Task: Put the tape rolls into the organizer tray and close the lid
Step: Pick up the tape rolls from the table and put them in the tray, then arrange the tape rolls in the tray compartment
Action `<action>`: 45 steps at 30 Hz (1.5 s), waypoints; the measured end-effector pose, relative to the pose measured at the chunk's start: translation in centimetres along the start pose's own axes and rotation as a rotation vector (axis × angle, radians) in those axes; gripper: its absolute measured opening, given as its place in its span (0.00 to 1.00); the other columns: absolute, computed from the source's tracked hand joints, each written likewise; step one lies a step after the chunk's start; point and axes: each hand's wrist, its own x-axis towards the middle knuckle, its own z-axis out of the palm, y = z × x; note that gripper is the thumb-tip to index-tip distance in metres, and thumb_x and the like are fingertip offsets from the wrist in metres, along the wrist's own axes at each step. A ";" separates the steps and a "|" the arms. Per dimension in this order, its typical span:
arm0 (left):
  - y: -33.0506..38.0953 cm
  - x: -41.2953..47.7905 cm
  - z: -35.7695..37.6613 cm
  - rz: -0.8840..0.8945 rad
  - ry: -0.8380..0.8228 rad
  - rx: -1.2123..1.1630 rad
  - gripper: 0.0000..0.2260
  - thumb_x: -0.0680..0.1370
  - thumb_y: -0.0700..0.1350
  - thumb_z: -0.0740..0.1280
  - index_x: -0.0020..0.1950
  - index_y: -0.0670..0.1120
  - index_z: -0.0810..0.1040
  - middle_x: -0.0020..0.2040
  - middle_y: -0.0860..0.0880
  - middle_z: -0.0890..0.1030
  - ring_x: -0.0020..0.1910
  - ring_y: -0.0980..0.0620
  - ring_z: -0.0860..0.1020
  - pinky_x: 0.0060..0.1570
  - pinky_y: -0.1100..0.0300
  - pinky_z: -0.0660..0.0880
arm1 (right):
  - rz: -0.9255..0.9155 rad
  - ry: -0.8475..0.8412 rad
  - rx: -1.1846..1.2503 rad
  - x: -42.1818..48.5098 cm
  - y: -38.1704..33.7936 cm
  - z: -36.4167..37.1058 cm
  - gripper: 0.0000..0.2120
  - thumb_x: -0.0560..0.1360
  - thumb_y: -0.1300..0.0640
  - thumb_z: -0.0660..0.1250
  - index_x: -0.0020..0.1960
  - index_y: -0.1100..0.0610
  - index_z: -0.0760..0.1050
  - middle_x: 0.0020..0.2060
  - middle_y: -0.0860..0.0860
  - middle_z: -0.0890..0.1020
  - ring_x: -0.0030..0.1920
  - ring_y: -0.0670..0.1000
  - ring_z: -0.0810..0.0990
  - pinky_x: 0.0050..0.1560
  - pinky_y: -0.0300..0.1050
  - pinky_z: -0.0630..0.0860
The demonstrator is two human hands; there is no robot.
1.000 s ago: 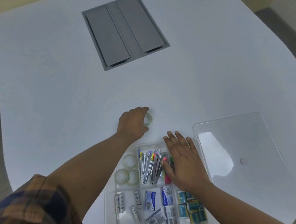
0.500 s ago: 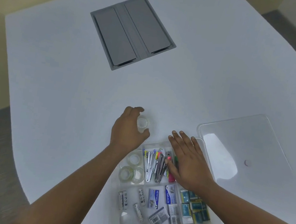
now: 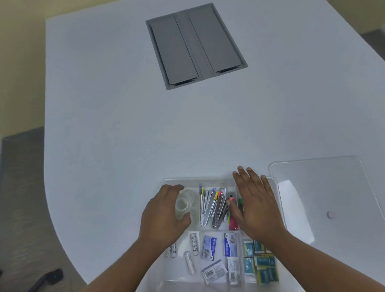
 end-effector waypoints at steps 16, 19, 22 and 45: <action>-3.2 -4.2 -0.4 -0.112 0.291 -0.045 0.19 0.73 0.52 0.72 0.60 0.46 0.75 0.56 0.48 0.79 0.52 0.47 0.79 0.51 0.51 0.77 | -0.020 -0.135 -0.065 -2.7 -1.9 -2.6 0.31 0.80 0.42 0.56 0.78 0.53 0.52 0.78 0.49 0.47 0.78 0.50 0.43 0.77 0.51 0.42; -6.2 -4.8 -0.4 -0.198 0.263 -0.027 0.19 0.76 0.54 0.66 0.61 0.44 0.75 0.58 0.45 0.79 0.54 0.43 0.79 0.53 0.48 0.76 | -0.055 -0.147 -0.023 -3.4 -2.9 -2.2 0.30 0.79 0.44 0.59 0.77 0.52 0.57 0.78 0.50 0.51 0.78 0.50 0.47 0.77 0.50 0.43; -7.9 -5.4 0.6 -0.213 0.145 0.027 0.30 0.77 0.63 0.54 0.66 0.41 0.72 0.65 0.41 0.76 0.63 0.40 0.74 0.61 0.45 0.71 | -0.069 -0.135 0.026 -3.9 -3.6 -2.7 0.28 0.77 0.47 0.62 0.75 0.52 0.63 0.77 0.49 0.58 0.77 0.50 0.54 0.76 0.48 0.46; -12.2 -5.2 1.8 -0.309 -0.438 0.204 0.48 0.72 0.73 0.51 0.68 0.46 0.22 0.69 0.48 0.21 0.67 0.46 0.22 0.71 0.40 0.34 | 0.025 -0.194 -0.151 2.0 -12.6 -0.1 0.11 0.75 0.52 0.65 0.54 0.54 0.80 0.49 0.52 0.74 0.49 0.54 0.74 0.39 0.46 0.72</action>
